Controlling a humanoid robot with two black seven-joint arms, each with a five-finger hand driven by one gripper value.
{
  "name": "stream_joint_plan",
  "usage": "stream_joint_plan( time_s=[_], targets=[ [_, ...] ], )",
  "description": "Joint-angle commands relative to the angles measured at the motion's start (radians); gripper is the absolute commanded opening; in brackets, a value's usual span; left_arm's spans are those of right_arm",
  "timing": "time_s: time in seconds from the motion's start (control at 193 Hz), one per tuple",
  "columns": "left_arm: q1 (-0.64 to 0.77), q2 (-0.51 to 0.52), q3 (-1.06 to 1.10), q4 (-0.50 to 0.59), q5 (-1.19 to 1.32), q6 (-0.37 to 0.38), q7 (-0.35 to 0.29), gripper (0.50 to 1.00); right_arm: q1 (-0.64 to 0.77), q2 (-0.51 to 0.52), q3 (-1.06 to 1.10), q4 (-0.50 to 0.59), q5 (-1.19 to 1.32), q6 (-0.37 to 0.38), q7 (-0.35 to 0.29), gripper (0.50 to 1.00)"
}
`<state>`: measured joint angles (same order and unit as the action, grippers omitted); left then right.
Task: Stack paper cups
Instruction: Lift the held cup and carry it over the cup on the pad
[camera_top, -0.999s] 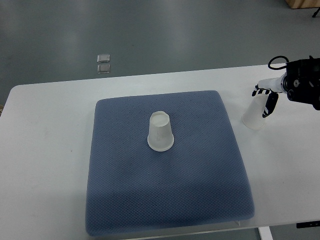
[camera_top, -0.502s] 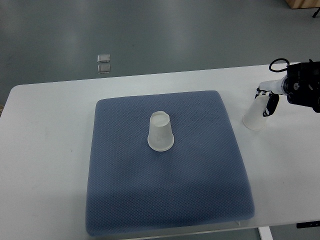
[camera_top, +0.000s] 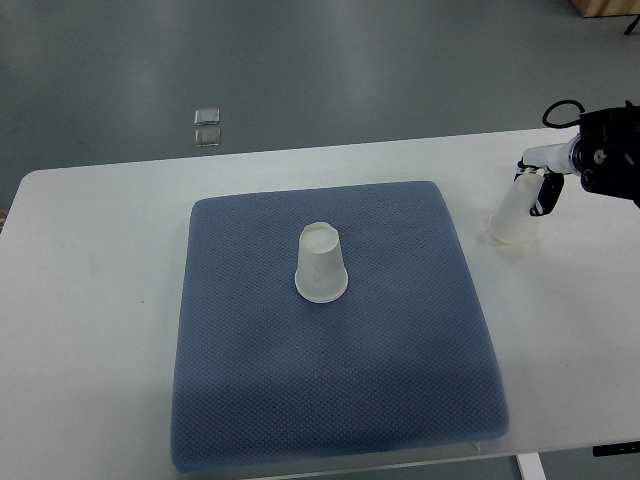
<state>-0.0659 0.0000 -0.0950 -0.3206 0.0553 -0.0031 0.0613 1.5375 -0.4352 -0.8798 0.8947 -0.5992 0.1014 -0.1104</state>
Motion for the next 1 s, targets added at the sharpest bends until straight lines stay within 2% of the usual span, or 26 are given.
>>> stream_joint_plan(
  time_s=[0.0, 0.207, 0.295, 0.404, 0.569, 0.797, 0.993],
  targets=[
    [0.000, 0.000, 0.000, 0.000, 0.001, 0.000, 0.000, 1.000, 0.072, -0.025, -0.027, 0.040, -0.001, 0.021, -0.002, 0.697],
    [0.000, 0.000, 0.003, -0.002, 0.001, 0.000, 0.000, 1.000, 0.383, -0.119, -0.117, 0.239, -0.001, 0.083, -0.003, 0.697],
    [0.000, 0.000, 0.003, -0.005, 0.001, -0.002, 0.000, 1.000, 0.544, -0.148, -0.157, 0.328, -0.001, 0.145, -0.003, 0.697],
    [0.000, 0.000, 0.003, -0.006, 0.001, -0.002, 0.000, 1.000, 0.677, -0.172, -0.172, 0.377, -0.001, 0.221, -0.003, 0.699],
    [0.000, 0.000, 0.005, -0.006, 0.001, -0.002, 0.000, 1.000, 0.765, -0.172, -0.172, 0.403, -0.001, 0.261, -0.003, 0.699],
    [0.000, 0.000, 0.003, -0.005, 0.001, 0.000, 0.000, 1.000, 0.806, -0.142, -0.163, 0.429, 0.013, 0.262, -0.003, 0.699],
    [0.000, 0.000, 0.003, -0.003, 0.001, 0.000, 0.000, 1.000, 0.879, -0.036, -0.151, 0.475, 0.142, 0.264, 0.002, 0.701]
  ],
)
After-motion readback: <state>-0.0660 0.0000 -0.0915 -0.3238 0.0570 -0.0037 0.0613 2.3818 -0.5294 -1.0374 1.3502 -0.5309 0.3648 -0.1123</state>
